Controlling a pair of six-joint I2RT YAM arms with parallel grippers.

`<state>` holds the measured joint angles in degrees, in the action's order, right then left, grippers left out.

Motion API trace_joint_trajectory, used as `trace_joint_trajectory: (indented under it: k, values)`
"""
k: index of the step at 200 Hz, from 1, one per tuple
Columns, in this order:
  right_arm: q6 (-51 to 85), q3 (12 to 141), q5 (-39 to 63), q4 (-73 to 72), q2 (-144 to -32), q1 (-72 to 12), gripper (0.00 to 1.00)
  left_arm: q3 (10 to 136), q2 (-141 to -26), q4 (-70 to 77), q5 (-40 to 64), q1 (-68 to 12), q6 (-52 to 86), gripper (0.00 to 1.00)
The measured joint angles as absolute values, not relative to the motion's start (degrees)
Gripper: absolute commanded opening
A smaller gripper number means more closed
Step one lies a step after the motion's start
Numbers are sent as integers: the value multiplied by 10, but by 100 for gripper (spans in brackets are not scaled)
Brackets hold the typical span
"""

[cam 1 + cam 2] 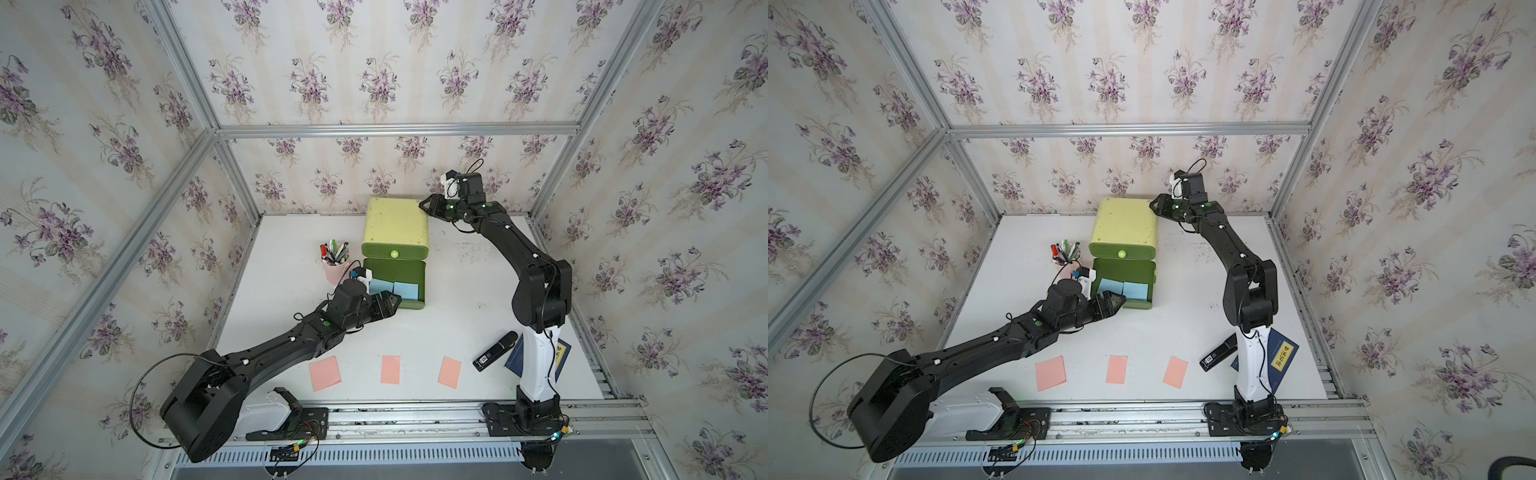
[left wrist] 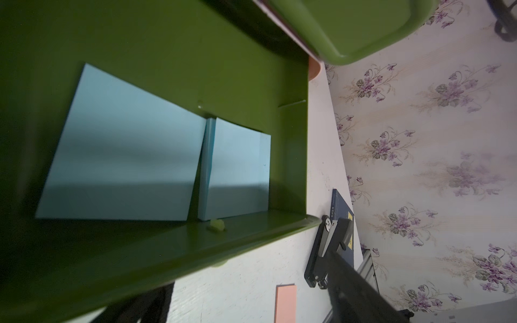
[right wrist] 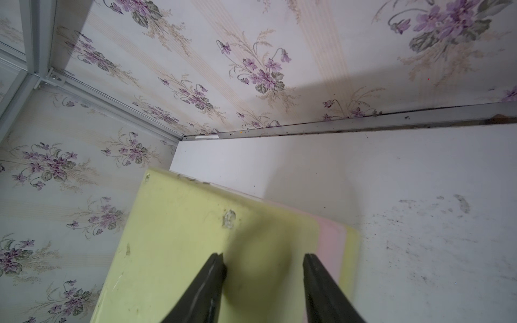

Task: Please put the sticky notes in the drawer by color
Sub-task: Close the drawer in the storage box.

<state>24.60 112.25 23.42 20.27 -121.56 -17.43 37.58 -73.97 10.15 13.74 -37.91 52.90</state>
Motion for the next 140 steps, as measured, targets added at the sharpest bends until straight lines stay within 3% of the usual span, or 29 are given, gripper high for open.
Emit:
trace_joint_trajectory:
  k: [140]
  values:
    - [225, 1111, 206, 208, -1200, -174, 51, 471, -888, 114, 123, -338, 478, 83]
